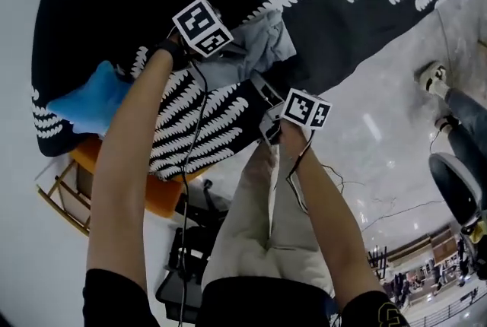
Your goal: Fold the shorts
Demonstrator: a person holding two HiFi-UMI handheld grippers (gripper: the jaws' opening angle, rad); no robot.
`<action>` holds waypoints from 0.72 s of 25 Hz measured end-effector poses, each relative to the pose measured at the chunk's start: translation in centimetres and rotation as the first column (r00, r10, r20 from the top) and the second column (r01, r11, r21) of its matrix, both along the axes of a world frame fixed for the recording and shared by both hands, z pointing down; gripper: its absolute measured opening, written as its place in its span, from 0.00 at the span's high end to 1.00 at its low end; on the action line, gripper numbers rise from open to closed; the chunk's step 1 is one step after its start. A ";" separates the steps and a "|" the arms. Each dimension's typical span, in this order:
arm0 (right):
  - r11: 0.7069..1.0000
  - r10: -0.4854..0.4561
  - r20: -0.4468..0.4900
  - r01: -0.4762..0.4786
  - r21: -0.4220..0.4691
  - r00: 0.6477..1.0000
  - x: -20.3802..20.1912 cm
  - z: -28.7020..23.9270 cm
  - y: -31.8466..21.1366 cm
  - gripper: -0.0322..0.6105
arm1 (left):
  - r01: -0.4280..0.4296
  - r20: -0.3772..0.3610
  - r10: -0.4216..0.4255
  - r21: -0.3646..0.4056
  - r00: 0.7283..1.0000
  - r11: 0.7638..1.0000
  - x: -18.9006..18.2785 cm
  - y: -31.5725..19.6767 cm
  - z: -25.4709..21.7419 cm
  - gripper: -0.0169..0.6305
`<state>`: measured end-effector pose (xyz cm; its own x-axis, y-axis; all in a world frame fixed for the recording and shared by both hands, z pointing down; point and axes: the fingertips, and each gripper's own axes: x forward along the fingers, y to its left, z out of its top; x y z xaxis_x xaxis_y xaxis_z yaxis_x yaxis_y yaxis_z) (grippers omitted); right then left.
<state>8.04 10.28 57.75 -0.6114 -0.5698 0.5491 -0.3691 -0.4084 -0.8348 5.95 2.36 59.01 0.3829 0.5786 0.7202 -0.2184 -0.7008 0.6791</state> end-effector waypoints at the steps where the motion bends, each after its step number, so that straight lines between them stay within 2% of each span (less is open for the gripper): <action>1: 1.000 0.005 -0.005 -0.006 -0.005 1.000 -0.2 0.2 0.2 0.56 | 0.031 0.004 -0.031 -0.003 1.000 1.000 0.1 -0.1 0.0 0.46; 2: 1.000 0.010 -0.018 -0.010 -0.017 1.000 -0.1 0.6 0.4 0.59 | 0.056 0.004 -0.056 0.000 0.998 0.998 0.1 -0.3 -0.2 0.50; 4: 0.999 0.003 -0.044 -0.005 -0.041 0.999 0.1 1.1 0.6 0.74 | 0.080 -0.008 -0.080 0.024 0.997 0.996 -0.2 -0.7 -0.9 0.83; 6: 0.999 -0.019 -0.041 0.018 -0.038 0.999 0.2 0.8 0.6 0.87 | 0.136 -0.029 -0.136 0.011 0.990 0.991 -0.8 -0.7 -2.2 0.85; 8: 0.999 -0.049 -0.025 0.048 -0.017 0.999 0.2 0.2 0.6 0.89 | 0.227 -0.054 -0.229 -0.037 0.972 0.973 -1.1 -0.3 -3.1 0.86; 12: 0.995 -0.099 0.001 0.099 0.027 0.995 -0.9 -1.2 1.3 0.90 | 0.381 -0.070 -0.388 -0.099 0.919 0.919 -3.5 0.8 -4.0 0.86; 15: 0.981 -0.169 -0.026 0.171 0.088 0.985 -1.3 -3.4 0.9 0.90 | 0.480 -0.111 -0.494 -0.130 0.862 0.867 -5.2 1.0 -6.4 0.87; 18: 0.960 -0.244 -0.066 0.251 0.126 0.967 -1.8 -4.7 0.0 0.89 | 0.571 -0.169 -0.593 -0.162 0.787 0.805 -6.7 1.6 -9.4 0.87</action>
<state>6.29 10.31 53.02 -0.7168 -0.4737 0.5117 -0.4865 -0.1861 -0.8536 -0.76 3.96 49.58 0.7990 0.2605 0.5420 -0.4149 -0.4137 0.8104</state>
